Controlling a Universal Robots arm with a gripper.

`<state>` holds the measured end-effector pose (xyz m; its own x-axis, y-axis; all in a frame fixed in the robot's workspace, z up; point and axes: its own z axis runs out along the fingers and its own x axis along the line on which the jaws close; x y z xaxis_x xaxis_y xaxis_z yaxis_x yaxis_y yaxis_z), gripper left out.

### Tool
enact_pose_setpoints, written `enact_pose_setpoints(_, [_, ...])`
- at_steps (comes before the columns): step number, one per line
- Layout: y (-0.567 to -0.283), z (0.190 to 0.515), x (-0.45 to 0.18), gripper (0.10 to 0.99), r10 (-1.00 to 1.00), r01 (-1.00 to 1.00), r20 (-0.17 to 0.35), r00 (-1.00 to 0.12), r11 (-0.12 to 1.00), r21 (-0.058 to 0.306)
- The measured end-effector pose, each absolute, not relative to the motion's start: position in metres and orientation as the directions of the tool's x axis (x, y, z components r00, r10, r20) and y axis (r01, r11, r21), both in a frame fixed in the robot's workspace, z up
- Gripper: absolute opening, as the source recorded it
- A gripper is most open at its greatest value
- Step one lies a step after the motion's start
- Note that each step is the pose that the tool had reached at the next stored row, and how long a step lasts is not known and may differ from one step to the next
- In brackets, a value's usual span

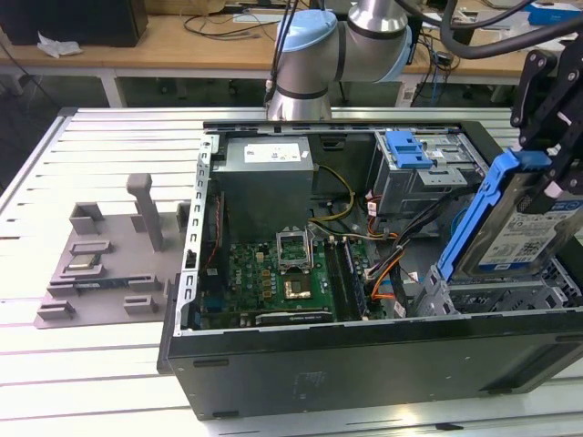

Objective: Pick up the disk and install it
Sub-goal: 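Insert the disk into the insertion slot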

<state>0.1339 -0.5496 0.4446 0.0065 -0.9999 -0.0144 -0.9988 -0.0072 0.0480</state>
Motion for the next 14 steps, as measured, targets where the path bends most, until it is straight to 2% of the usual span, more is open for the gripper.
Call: enact_pose_setpoints(14, [-0.549,0.425,0.136,0.369,-1.0,-0.999,-0.014,0.007,-0.007,0.048])
